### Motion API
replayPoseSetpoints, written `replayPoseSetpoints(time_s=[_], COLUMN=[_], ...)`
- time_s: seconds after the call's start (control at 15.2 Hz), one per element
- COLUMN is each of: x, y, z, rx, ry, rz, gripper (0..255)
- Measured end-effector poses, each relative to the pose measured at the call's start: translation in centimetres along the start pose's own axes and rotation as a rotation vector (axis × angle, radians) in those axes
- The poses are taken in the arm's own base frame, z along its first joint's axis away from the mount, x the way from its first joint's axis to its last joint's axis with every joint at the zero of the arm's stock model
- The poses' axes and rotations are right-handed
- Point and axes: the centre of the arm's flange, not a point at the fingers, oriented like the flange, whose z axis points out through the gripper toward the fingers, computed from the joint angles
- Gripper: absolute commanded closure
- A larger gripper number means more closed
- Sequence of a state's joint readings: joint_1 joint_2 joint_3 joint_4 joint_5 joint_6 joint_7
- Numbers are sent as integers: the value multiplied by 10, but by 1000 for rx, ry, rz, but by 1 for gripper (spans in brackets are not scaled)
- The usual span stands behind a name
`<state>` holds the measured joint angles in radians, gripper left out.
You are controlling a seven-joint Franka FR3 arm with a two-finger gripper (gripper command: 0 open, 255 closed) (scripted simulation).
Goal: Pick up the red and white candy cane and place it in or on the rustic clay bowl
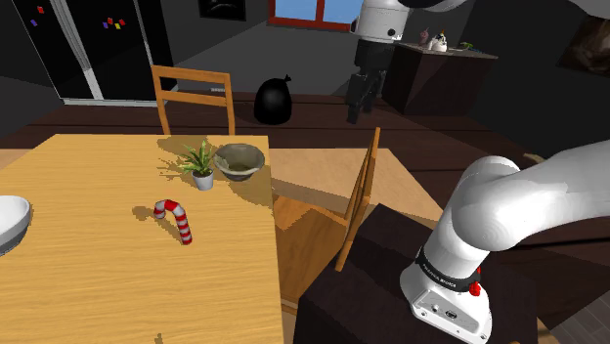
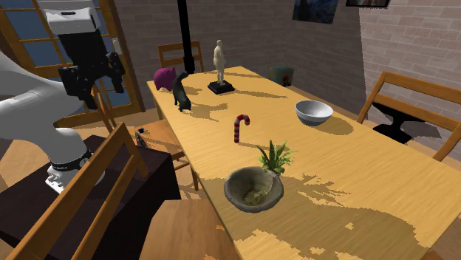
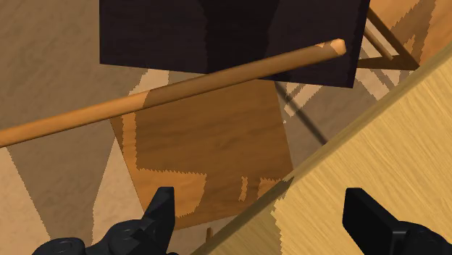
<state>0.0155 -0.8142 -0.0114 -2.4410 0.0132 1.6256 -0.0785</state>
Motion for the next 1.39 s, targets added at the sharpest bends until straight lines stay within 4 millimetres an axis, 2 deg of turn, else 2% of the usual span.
replayPoseSetpoints(time_s=[0.2,1.39], x=[7,147], y=[-10,-180], z=[7,98], rx=[-5,-82], ry=[3,53], rz=[-7,-117], gripper=[0,0])
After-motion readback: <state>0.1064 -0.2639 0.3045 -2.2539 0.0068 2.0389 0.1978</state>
